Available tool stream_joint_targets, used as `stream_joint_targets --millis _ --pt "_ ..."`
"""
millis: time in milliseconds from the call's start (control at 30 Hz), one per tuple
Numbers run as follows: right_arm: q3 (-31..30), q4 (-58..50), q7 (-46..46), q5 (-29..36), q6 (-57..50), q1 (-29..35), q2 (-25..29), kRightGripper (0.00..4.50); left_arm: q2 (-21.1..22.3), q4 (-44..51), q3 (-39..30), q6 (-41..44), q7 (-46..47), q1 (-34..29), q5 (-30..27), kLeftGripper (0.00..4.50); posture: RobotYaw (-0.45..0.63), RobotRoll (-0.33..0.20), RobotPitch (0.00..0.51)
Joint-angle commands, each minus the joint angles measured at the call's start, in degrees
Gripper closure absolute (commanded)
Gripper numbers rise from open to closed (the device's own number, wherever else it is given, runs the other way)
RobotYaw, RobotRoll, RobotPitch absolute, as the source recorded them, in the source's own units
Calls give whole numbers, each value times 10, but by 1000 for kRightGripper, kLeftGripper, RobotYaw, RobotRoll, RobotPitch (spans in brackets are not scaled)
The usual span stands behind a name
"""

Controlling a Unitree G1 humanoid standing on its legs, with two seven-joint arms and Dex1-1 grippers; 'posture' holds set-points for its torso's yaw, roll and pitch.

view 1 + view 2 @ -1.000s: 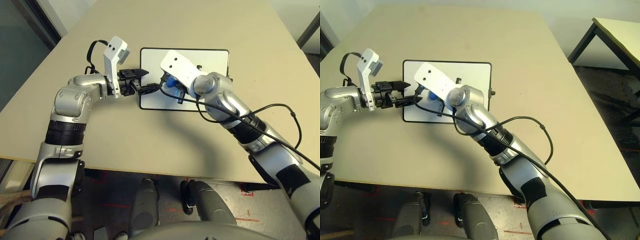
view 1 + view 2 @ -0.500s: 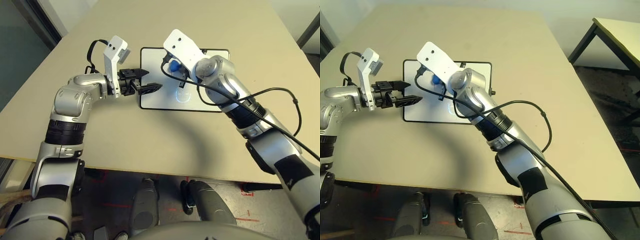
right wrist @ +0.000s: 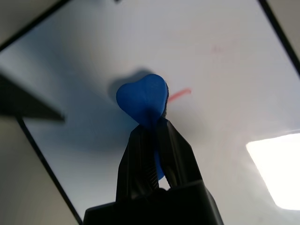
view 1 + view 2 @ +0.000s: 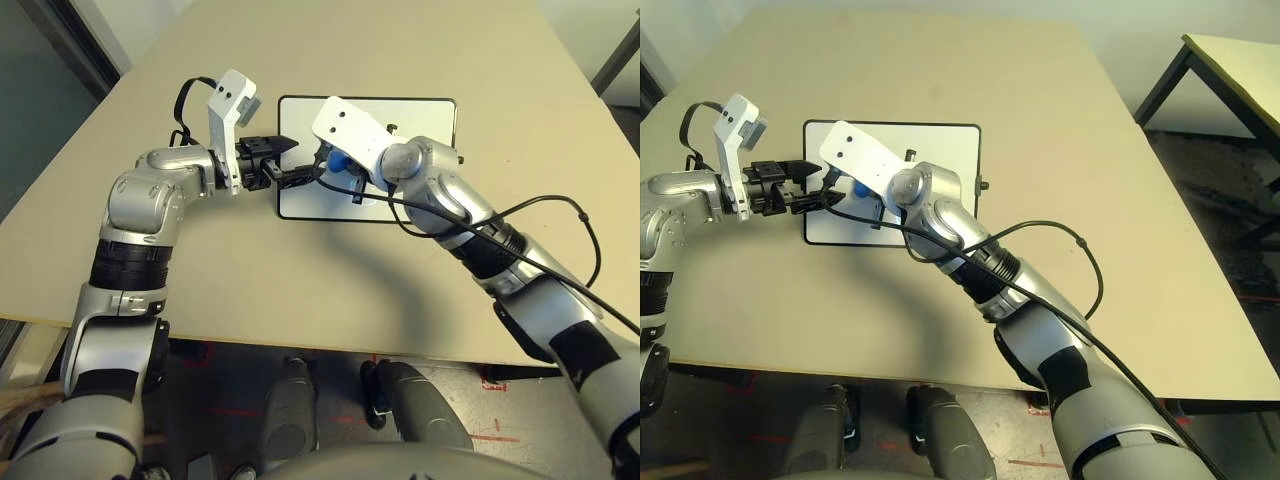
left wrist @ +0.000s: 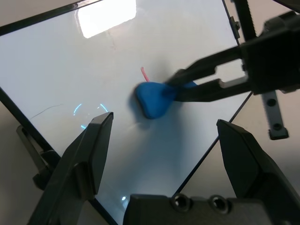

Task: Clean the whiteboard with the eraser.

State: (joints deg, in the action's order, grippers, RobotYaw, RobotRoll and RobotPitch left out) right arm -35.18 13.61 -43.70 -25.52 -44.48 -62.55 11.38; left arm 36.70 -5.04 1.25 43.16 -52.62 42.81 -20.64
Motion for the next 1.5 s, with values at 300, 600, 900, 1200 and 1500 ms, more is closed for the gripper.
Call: stream_joint_targets --millis 300,600,900,1200,1500 --pt "43 83 46 12 55 -37 -17 4422 -2 11 1 4 5 -7 -5 0 -17 0 143" --pt "15 15 17 2 21 30 -1 4422 0 6 2 1 2 -1 -4 0 -20 0 139" --pt "29 20 27 -1 20 31 4 4429 -2 -2 6 -4 -1 4 0 0 -28 0 135" --pt "89 108 86 22 69 -32 -16 4430 -4 -4 6 -6 -3 7 0 0 -28 0 131" --pt "50 20 39 17 18 36 -5 4430 -2 0 6 -2 -3 7 -1 0 -27 0 133"
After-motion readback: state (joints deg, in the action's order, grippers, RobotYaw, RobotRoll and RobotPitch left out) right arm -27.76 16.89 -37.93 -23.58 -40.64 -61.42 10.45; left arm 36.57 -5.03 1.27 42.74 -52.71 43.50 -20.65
